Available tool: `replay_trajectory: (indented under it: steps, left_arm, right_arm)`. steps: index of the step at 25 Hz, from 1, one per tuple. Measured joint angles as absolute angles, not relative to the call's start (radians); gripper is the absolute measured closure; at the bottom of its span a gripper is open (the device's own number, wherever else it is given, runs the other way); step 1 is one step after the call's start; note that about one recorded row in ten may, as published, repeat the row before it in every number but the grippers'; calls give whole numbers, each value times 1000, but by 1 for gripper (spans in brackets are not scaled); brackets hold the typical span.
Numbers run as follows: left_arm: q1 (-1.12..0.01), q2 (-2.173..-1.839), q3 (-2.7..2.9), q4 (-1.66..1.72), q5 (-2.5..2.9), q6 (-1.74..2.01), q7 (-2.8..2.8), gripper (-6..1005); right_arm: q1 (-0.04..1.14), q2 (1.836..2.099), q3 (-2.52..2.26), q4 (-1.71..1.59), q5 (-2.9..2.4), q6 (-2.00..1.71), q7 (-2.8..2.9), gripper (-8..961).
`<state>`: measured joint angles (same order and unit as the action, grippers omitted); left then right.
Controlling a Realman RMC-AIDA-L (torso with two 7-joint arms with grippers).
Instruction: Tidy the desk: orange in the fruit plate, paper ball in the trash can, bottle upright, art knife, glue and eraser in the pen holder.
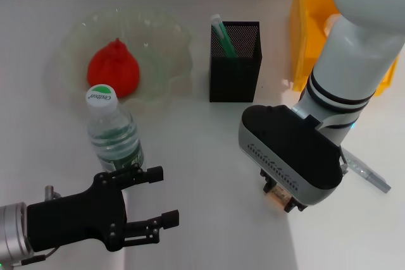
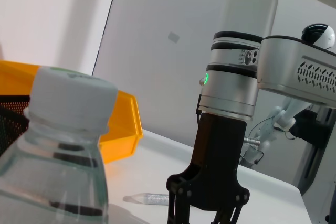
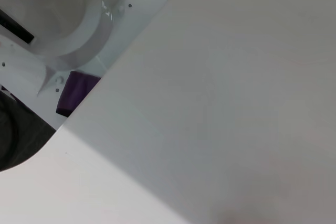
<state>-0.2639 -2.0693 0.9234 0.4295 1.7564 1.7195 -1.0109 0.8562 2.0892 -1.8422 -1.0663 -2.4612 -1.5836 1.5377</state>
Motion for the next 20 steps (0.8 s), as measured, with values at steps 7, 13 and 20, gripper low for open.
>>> replay_trajectory:
  steps: [7, 13, 20]
  left_arm:
    - [-259, -2069, 923, 429, 1756, 1726, -1011, 157]
    - [-259, -2069, 923, 429, 1756, 1728, -1018, 157]
    - [-268, -2068, 931, 429, 1761, 1734, -1025, 157]
  right_arm:
    - [829, 2087, -1798, -1124, -2463, -1601, 1550, 556]
    - [766, 2083, -1522, -1227, -2402, -1649, 1529, 545]
    - [729, 2082, -1119, -1227, -2230, -1612, 1544, 531]
